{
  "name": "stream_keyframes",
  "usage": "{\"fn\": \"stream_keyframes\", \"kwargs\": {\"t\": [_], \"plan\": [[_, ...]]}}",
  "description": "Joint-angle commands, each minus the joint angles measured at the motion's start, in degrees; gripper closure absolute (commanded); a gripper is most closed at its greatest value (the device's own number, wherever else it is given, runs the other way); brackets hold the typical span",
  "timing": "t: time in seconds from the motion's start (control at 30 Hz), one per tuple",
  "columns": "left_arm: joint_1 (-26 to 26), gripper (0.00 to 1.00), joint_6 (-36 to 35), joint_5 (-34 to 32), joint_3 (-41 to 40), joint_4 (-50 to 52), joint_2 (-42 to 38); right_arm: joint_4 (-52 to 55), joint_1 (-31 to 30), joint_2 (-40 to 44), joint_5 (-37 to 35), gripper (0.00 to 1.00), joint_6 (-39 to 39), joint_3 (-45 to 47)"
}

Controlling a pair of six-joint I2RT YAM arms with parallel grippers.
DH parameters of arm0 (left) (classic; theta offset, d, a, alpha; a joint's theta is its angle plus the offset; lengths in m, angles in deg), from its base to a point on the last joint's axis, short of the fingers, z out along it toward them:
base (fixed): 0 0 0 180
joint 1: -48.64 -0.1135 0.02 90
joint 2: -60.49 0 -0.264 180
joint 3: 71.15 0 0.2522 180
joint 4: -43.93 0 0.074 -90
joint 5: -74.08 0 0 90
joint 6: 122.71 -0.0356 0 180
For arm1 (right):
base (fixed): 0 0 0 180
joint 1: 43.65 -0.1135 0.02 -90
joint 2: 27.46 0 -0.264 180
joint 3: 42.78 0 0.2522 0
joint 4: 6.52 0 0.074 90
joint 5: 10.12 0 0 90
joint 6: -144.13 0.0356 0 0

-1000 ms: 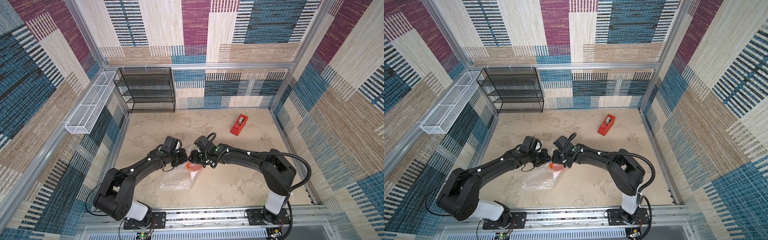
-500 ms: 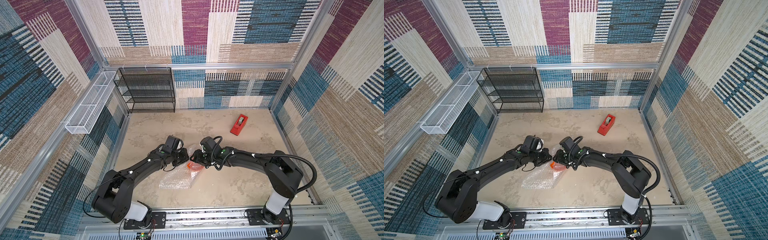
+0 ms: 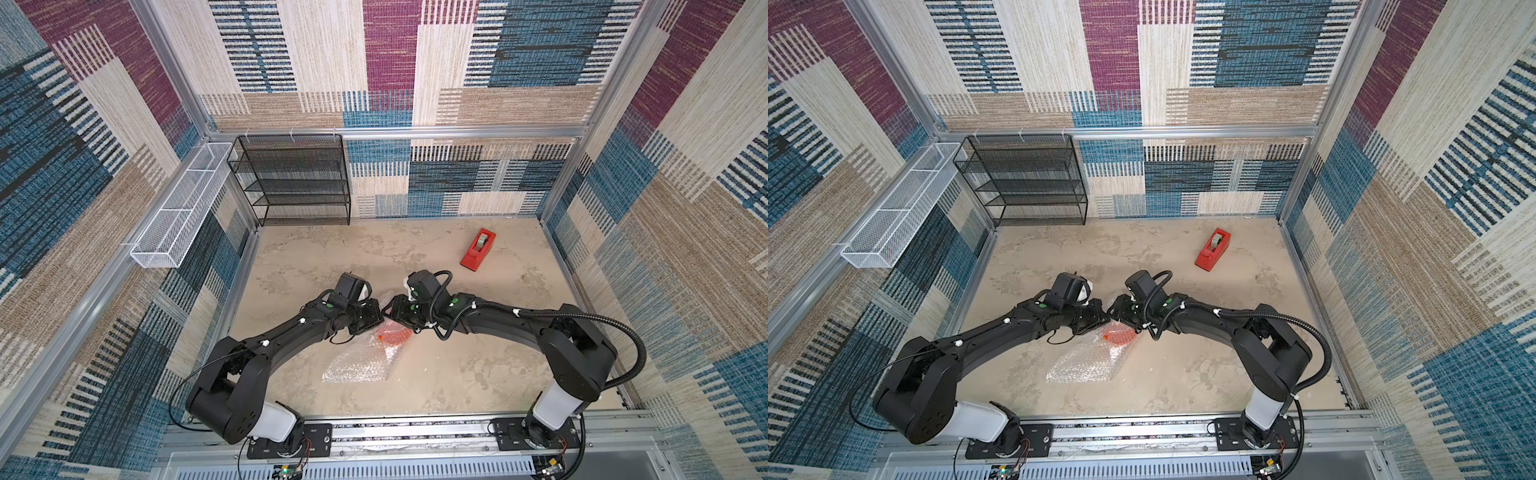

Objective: Wrap bowls in bubble wrap
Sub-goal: Wrap the bowl in bubble wrap.

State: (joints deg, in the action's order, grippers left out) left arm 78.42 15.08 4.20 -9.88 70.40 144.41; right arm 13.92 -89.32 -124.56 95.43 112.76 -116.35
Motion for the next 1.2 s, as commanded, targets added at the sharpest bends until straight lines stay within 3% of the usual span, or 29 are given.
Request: {"fn": "stream_keyframes", "kwargs": {"t": [0.0,0.33,1.17], "plan": [[0.34,1.00,-0.21,1.30,0.61,-0.90,0.45,-3.49,0.05,-0.37,1.64,0.48,0.26,0.48],[1.76,1.00,-0.97,1.66,1.58,-0.97,1.42,0.23,1.15,3.23,-1.26,0.50,-1.32,0.38],[4.41,1.00,-1.63,2.55,0.76,-3.17,2.21,7.87,0.50,-2.79,-4.96,0.66,-5.71,-2.49]]}}
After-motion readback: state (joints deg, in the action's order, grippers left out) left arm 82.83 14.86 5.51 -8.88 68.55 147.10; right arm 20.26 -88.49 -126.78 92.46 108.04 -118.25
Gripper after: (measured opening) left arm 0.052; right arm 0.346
